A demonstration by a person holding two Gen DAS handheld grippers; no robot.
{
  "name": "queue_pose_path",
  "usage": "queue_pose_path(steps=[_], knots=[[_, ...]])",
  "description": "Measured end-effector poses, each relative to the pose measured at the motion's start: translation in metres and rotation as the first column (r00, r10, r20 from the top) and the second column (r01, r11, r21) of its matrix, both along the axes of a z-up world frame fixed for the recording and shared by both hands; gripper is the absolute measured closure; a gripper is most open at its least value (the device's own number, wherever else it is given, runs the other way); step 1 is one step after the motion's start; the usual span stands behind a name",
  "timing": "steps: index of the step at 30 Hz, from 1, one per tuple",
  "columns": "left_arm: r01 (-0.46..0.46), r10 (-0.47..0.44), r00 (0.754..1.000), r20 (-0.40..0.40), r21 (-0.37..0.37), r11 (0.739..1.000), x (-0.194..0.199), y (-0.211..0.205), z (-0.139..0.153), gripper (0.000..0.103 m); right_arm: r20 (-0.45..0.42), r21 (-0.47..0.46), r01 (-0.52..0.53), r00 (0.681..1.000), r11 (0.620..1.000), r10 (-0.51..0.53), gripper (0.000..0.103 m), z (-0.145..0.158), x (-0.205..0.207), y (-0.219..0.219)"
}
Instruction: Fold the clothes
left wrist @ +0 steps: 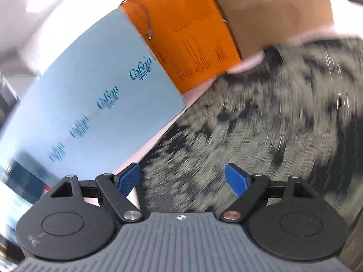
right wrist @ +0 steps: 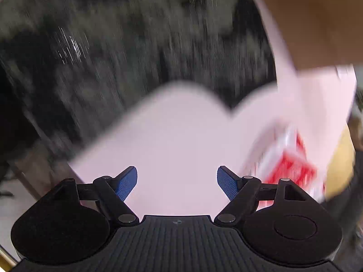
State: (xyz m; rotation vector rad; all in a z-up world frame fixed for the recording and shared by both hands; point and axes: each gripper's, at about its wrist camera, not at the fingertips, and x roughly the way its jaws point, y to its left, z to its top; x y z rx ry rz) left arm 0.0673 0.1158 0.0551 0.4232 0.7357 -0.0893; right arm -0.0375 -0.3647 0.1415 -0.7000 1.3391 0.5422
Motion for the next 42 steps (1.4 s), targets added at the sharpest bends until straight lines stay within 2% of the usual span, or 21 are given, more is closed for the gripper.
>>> queue_pose_path(steps=[1, 2, 3, 4, 5, 7, 8, 9, 10, 12, 15, 18, 20, 24, 26, 32, 36, 38, 42], knots=[[-0.034, 0.030, 0.998, -0.057, -0.073, 0.997, 0.007, -0.005, -0.001, 0.022, 0.035, 0.146, 0.015, 0.999, 0.989, -0.020, 0.023, 0.019, 0.021, 0.012], [-0.065, 0.051, 0.992, -0.117, -0.122, 0.990, 0.011, -0.012, -0.006, 0.022, 0.088, 0.272, 0.015, 0.995, 0.962, -0.041, 0.020, 0.031, 0.042, 0.025], [-0.086, 0.062, 0.985, -0.162, -0.150, 0.985, 0.011, -0.021, -0.015, 0.022, 0.148, 0.385, 0.003, 0.987, 0.923, -0.065, 0.013, 0.041, 0.062, 0.039], [-0.088, 0.056, 0.981, -0.185, -0.166, 0.982, 0.005, -0.031, -0.025, 0.022, 0.214, 0.471, -0.007, 0.971, 0.882, -0.107, 0.011, 0.043, 0.083, 0.053], [-0.076, 0.044, 0.981, -0.190, -0.170, 0.983, -0.003, -0.040, -0.034, 0.022, 0.264, 0.528, -0.003, 0.951, 0.849, -0.160, 0.011, 0.036, 0.105, 0.066], [-0.056, 0.029, 0.983, -0.179, -0.147, 0.988, -0.016, -0.065, -0.045, 0.022, 0.274, 0.590, 0.038, 0.930, 0.806, -0.245, 0.014, 0.001, 0.147, 0.093], [-0.046, 0.023, 0.985, -0.174, -0.131, 0.990, -0.021, -0.075, -0.050, 0.022, 0.255, 0.610, 0.067, 0.927, 0.789, -0.276, 0.018, -0.020, 0.165, 0.105], [-0.040, 0.021, 0.985, -0.172, -0.112, 0.993, -0.027, -0.083, -0.056, 0.022, 0.226, 0.626, 0.099, 0.926, 0.773, -0.302, 0.029, -0.043, 0.183, 0.116], [-0.036, 0.020, 0.985, -0.171, -0.092, 0.995, -0.032, -0.091, -0.062, 0.022, 0.195, 0.633, 0.141, 0.922, 0.761, -0.333, 0.050, -0.065, 0.199, 0.126], [-0.038, 0.025, 0.985, -0.170, -0.075, 0.996, -0.041, -0.101, -0.071, 0.022, 0.143, 0.625, 0.232, 0.904, 0.745, -0.402, 0.071, -0.103, 0.224, 0.139], [-0.045, 0.036, 0.991, -0.128, -0.068, 0.997, -0.051, -0.106, -0.073, 0.022, 0.118, 0.585, 0.289, 0.895, 0.758, -0.431, 0.071, -0.143, 0.242, 0.156], [-0.044, 0.037, 0.992, -0.123, -0.060, 0.997, -0.052, -0.109, -0.074, 0.021, 0.213, 0.566, 0.253, 0.875, 0.785, -0.436, 0.072, -0.156, 0.247, 0.167], [-0.044, 0.037, 0.992, -0.121, -0.056, 0.997, -0.053, -0.111, -0.075, 0.019, 0.261, 0.561, 0.227, 0.864, 0.796, -0.430, 0.069, -0.163, 0.255, 0.173], [-0.020, 0.017, 0.995, -0.096, -0.024, 1.000, -0.057, -0.112, -0.076, 0.016, 0.322, 0.528, 0.158, 0.872, 0.834, -0.369, 0.038, -0.165, 0.265, 0.184], [-0.012, 0.011, 0.996, -0.088, -0.018, 1.000, -0.058, -0.113, -0.076, 0.016, 0.317, 0.523, 0.148, 0.881, 0.840, -0.352, 0.038, -0.162, 0.259, 0.183], [-0.015, 0.011, 0.996, -0.089, -0.041, 0.999, -0.057, -0.103, -0.070, 0.016, 0.273, 0.477, 0.126, 0.919, 0.870, -0.284, 0.035, -0.151, 0.204, 0.171], [-0.052, 0.047, 0.994, -0.101, -0.046, 0.998, -0.060, -0.079, -0.068, 0.016, 0.228, 0.455, 0.158, 0.931, 0.876, -0.287, 0.023, -0.143, 0.146, 0.147], [-0.050, 0.048, 0.994, -0.100, -0.023, 0.998, -0.065, -0.066, -0.069, 0.016, 0.204, 0.448, 0.185, 0.931, 0.875, -0.301, 0.023, -0.143, 0.113, 0.131], [-0.016, 0.021, 0.997, -0.073, 0.069, 0.998, -0.083, -0.042, -0.072, 0.016, 0.196, 0.405, 0.240, 0.920, 0.882, -0.340, 0.020, -0.152, 0.045, 0.100]])
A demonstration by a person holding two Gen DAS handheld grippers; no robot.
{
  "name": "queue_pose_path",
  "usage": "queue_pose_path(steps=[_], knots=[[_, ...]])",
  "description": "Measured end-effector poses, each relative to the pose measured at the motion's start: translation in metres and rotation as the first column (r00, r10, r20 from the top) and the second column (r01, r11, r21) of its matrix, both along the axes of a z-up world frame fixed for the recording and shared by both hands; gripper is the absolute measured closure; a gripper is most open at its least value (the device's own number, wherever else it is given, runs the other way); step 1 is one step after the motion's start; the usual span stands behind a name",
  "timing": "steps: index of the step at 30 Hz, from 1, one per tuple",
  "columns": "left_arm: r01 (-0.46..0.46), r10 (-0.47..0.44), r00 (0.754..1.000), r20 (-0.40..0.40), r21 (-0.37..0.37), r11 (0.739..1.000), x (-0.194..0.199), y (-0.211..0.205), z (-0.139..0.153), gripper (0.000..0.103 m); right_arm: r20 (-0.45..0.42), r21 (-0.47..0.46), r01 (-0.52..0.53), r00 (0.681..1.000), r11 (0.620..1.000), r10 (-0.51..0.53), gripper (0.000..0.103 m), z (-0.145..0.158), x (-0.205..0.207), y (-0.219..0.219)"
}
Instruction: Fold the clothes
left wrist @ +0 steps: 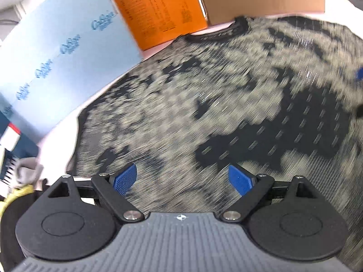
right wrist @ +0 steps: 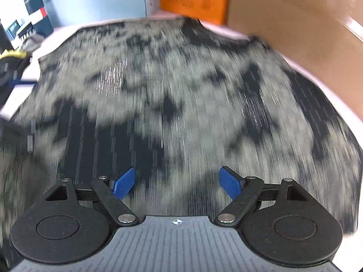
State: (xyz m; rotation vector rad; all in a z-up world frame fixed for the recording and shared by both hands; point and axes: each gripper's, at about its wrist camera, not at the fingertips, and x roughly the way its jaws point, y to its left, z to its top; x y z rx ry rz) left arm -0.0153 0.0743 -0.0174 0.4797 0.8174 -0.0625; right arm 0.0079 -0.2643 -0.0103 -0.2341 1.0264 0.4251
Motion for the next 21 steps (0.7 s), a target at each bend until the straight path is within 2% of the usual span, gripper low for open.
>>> queue_pose_path(steps=[2, 5, 10, 12, 14, 17, 19, 21], knots=[[0.025, -0.026, 0.999, 0.019, 0.054, 0.998, -0.011, 0.012, -0.002, 0.016, 0.007, -0.018, 0.040, 0.999, 0.999, -0.040, 0.015, -0.002, -0.036, -0.017], [0.043, -0.048, 0.998, 0.038, 0.131, 0.990, -0.023, 0.031, -0.005, 0.016, 0.012, -0.021, 0.129, 0.992, 0.991, -0.129, 0.011, -0.002, -0.085, -0.045], [0.028, -0.038, 0.998, 0.056, 0.173, 0.985, -0.034, 0.058, 0.005, 0.016, -0.002, -0.045, 0.279, 0.960, 0.959, -0.280, 0.009, 0.005, -0.150, -0.083], [0.011, -0.018, 0.998, 0.055, 0.126, 0.992, -0.032, 0.062, 0.014, 0.016, 0.042, -0.072, 0.334, 0.942, 0.940, -0.332, 0.009, 0.012, -0.171, -0.089], [-0.007, 0.007, 1.000, 0.025, 0.024, 1.000, -0.025, 0.057, 0.024, 0.016, 0.114, -0.076, 0.364, 0.928, 0.928, -0.355, 0.009, 0.022, -0.188, -0.084], [-0.058, 0.041, 0.994, -0.102, -0.165, 0.985, -0.004, 0.035, 0.034, 0.016, 0.188, 0.004, 0.315, 0.932, 0.949, -0.310, 0.009, 0.032, -0.190, -0.053], [-0.108, 0.065, 0.978, -0.197, -0.219, 0.970, 0.009, 0.016, 0.032, 0.016, 0.200, 0.076, 0.255, 0.943, 0.964, -0.265, 0.009, 0.033, -0.181, -0.025], [-0.137, 0.082, 0.968, -0.236, -0.227, 0.964, 0.013, 0.001, 0.026, 0.016, 0.196, 0.138, 0.199, 0.955, 0.970, -0.224, 0.009, 0.027, -0.171, 0.002]])
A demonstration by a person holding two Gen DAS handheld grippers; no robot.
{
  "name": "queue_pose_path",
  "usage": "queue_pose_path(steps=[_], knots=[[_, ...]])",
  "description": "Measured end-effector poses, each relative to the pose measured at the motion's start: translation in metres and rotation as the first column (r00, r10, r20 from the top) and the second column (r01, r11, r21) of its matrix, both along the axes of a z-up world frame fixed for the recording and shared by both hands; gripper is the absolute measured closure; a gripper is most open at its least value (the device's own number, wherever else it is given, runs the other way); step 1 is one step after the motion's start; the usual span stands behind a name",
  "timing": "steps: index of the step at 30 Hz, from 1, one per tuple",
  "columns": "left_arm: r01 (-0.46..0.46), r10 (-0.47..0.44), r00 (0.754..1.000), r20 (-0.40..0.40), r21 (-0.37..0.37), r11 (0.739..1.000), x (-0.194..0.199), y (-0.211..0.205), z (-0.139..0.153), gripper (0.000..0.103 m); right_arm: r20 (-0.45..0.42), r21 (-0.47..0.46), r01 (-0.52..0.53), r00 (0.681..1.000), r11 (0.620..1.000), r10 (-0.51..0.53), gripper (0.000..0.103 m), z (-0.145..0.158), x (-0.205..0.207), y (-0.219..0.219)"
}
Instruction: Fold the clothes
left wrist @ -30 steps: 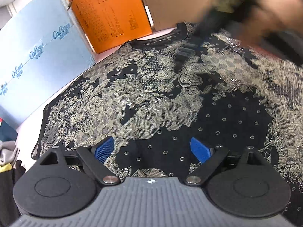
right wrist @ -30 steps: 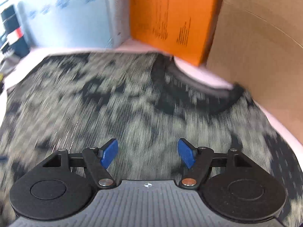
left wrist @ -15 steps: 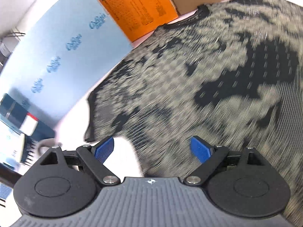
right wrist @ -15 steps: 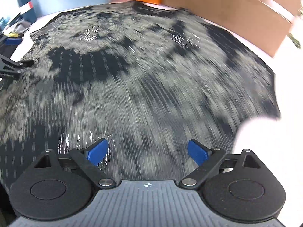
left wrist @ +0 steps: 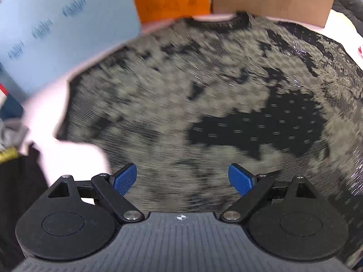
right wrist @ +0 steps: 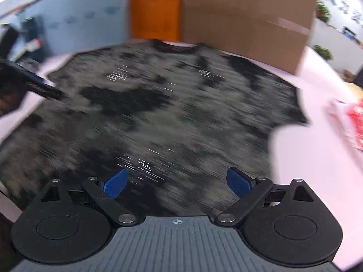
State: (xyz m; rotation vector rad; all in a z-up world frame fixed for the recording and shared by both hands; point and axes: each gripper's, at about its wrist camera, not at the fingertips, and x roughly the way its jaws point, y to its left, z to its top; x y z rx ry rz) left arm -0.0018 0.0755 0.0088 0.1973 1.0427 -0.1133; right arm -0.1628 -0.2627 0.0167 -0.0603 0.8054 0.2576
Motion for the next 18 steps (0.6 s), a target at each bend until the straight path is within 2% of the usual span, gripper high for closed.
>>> queue_pose_path(steps=[4, 7, 9, 10, 18], knots=[[-0.019, 0.019, 0.999, -0.044, 0.009, 1.000, -0.003, -0.016, -0.014, 0.016, -0.002, 0.072, -0.066, 0.998, 0.995, 0.067, 0.009, -0.017, 0.011, 0.036], [-0.027, 0.027, 0.999, -0.025, 0.002, 1.000, -0.008, -0.020, -0.018, 0.016, -0.043, 0.081, -0.057, 0.997, 0.995, 0.061, 0.009, -0.034, 0.010, 0.039], [-0.027, 0.027, 0.999, -0.027, -0.007, 1.000, -0.008, -0.020, -0.019, 0.016, -0.028, 0.073, -0.062, 0.998, 0.995, 0.064, 0.006, -0.037, -0.001, 0.034], [-0.027, 0.026, 0.999, -0.029, -0.012, 1.000, -0.008, -0.019, -0.019, 0.016, -0.027, 0.060, -0.066, 0.997, 0.996, 0.068, 0.001, -0.037, -0.007, 0.031], [-0.037, 0.033, 0.998, -0.052, -0.061, 0.997, -0.004, -0.010, -0.021, 0.013, -0.072, -0.005, 0.039, 0.997, 0.999, -0.039, 0.000, -0.033, -0.057, -0.023]])
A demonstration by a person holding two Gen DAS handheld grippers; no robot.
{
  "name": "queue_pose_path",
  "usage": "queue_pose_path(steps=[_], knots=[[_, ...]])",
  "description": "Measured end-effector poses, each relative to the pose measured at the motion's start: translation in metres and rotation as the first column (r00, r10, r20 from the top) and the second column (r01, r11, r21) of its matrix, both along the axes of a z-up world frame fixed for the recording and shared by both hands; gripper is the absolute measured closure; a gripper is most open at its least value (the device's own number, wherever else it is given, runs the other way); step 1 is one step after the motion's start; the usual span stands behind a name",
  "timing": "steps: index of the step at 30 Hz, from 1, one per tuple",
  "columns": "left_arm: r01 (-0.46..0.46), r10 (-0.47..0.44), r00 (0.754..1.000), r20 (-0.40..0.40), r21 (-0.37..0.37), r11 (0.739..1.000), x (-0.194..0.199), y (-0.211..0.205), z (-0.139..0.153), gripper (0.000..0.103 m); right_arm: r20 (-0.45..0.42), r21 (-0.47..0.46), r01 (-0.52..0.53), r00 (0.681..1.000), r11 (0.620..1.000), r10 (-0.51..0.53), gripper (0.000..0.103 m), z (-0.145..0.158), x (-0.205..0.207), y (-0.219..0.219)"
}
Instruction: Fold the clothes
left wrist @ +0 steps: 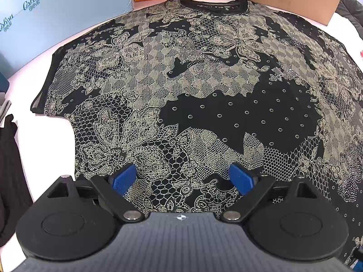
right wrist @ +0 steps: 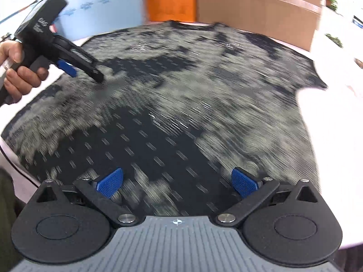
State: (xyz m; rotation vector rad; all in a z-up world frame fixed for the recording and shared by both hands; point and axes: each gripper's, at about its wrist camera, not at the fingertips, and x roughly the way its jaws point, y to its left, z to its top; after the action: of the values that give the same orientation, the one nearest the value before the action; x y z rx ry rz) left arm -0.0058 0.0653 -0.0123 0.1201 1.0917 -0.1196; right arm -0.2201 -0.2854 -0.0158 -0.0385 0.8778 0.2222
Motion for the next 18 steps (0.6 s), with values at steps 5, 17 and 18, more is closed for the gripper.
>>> queue_pose_path(steps=[5, 17, 18], knots=[[0.009, -0.009, 1.000, -0.004, -0.002, 1.000, 0.000, 0.001, 0.001, 0.013, -0.045, -0.056, 0.098, 0.994, 0.994, -0.100, 0.000, 0.002, -0.026, -0.031], [0.085, -0.079, 0.988, 0.133, -0.038, 0.996, -0.049, 0.085, 0.019, 0.013, 0.029, 0.095, 0.280, 0.958, 0.955, -0.284, 0.000, 0.026, -0.055, -0.078], [0.073, -0.068, 0.988, 0.140, -0.036, 0.997, -0.047, 0.095, 0.022, 0.013, 0.027, 0.143, 0.306, 0.950, 0.941, -0.312, 0.000, 0.030, -0.052, -0.086]])
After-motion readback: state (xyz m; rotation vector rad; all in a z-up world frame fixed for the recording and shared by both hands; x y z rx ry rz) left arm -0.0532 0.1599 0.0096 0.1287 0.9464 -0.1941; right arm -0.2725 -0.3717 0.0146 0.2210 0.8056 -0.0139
